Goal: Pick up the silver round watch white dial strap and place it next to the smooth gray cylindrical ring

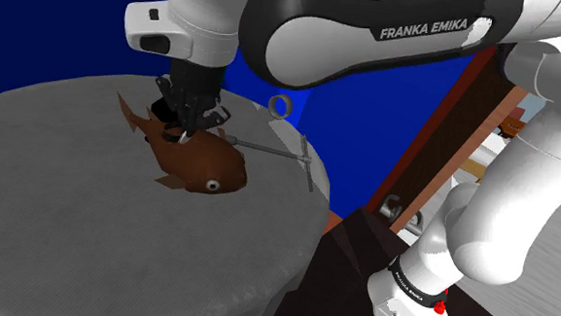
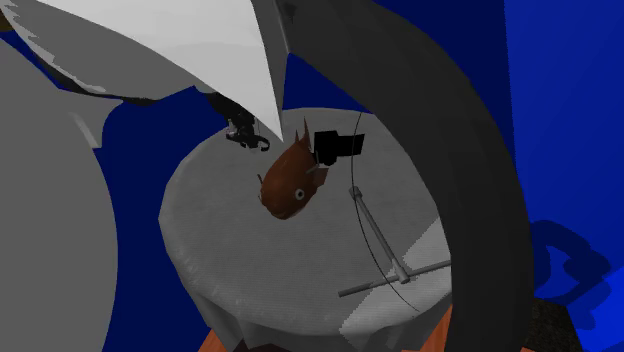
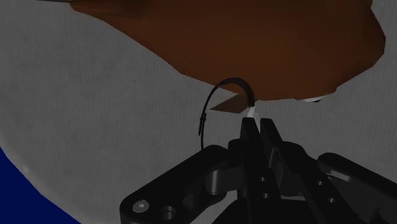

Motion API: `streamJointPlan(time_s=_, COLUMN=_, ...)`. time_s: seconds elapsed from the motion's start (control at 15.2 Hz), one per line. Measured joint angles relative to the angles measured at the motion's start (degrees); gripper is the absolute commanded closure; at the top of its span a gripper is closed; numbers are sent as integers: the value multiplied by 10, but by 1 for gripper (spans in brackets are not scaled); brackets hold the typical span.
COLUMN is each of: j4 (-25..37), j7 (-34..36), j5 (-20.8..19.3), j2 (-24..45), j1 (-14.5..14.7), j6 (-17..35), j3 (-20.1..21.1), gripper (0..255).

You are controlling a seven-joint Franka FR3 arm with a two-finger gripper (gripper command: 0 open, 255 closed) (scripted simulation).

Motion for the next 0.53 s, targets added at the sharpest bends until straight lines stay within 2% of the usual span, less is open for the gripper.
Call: streamJointPlan(time_s=0.53, j4=-109, j7=-129, j5=64, j2=-99, j1=-56, j6=53, j3=-59, gripper=255)
